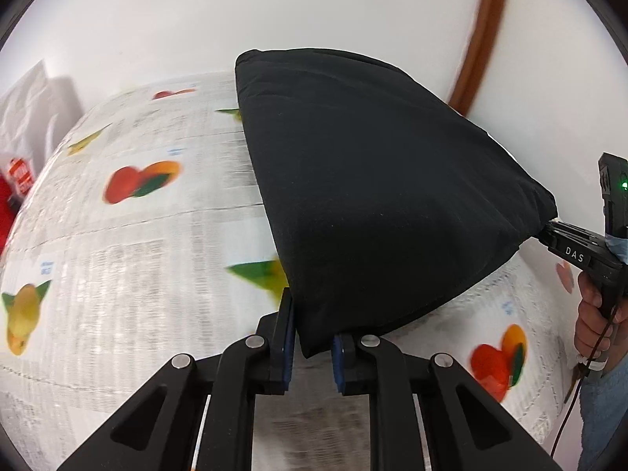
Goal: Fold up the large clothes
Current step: 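Lower the folded half onto the bundle with both grippers and press, then open both grippers and release the folded jacket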
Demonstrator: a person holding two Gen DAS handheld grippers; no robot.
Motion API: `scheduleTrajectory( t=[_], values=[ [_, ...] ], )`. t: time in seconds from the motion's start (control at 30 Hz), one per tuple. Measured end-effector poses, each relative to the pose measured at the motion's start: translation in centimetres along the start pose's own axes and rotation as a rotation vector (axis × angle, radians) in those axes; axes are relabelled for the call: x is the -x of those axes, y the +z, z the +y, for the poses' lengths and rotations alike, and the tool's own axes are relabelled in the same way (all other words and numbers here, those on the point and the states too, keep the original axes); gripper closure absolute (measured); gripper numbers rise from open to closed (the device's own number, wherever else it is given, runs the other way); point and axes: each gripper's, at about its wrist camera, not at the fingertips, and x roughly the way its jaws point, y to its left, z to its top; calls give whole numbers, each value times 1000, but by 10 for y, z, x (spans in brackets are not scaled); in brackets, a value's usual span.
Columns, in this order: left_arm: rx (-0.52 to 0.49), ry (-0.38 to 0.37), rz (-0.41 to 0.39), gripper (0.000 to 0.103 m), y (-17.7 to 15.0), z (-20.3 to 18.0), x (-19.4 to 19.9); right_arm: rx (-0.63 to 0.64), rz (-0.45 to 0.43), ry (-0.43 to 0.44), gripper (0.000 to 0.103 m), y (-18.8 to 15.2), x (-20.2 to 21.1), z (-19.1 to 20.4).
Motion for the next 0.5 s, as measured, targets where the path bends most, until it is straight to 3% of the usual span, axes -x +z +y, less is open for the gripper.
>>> scheduleTrajectory(
  t=[0.27, 0.5],
  values=[
    [62, 16, 11, 88, 3, 31, 1, 24, 14, 15, 98, 13, -15, 28],
    [56, 44, 31, 85, 3, 25, 6, 38, 6, -32, 94, 4, 14, 23]
  ],
)
